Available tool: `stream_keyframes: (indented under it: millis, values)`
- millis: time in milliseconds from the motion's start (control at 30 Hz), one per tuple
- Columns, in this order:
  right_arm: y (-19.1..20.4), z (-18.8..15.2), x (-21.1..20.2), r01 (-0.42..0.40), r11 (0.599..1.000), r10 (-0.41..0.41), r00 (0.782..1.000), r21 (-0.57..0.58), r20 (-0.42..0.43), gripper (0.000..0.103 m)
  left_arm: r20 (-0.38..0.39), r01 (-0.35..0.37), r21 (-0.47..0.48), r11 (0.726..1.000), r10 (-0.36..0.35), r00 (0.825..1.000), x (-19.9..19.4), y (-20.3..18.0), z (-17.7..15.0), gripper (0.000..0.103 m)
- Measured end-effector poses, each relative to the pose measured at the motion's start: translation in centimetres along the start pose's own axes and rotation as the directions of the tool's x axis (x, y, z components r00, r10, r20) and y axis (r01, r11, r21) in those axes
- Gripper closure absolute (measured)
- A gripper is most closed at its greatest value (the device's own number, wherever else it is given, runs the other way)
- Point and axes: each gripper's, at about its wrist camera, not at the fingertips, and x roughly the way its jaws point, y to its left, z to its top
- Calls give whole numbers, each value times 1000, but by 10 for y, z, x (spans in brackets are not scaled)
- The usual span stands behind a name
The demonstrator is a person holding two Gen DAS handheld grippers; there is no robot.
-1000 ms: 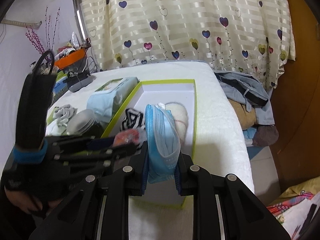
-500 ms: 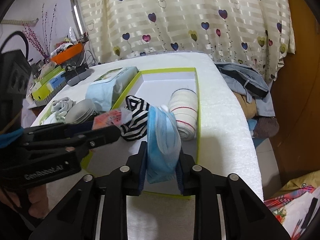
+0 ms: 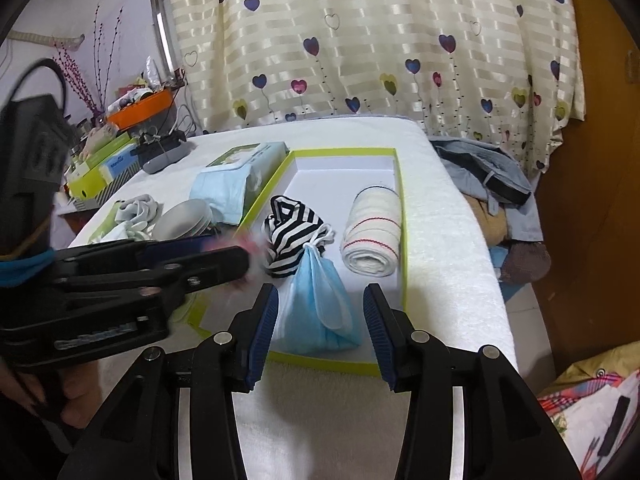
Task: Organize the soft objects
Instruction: 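Lower the blue mask into the box and open the right tool, then lower the plastic bag into the box and open the left tool, then move both open tools back toward the remaining soft items on the table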
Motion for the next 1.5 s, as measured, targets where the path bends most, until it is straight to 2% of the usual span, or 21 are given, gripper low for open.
stream_keyframes:
  millis: [100, 667, 1233, 1500]
  values:
    - [0, -3, -4, 8, 1000, -8, 1000, 5, 1, 57, -19, 15, -15, 1000, -15, 1000, 3, 4, -2, 65]
    - [6, -7, -20, 10, 1000, -10, 1000, 7, 13, 57, 49, 28, 14, 1000, -28, 998, -40, -1, -14, 64]
    - [70, -18, -44, -20, 996, 23, 999, -85, 33, 57, 112, -5, -35, 999, 9, 994, -96, 34, -51, 64]
    - [98, -24, -44, -60, 991, 64, 997, -117, 32, 57, 135, -47, -81, 996, 57, 989, -117, 59, -67, 64]
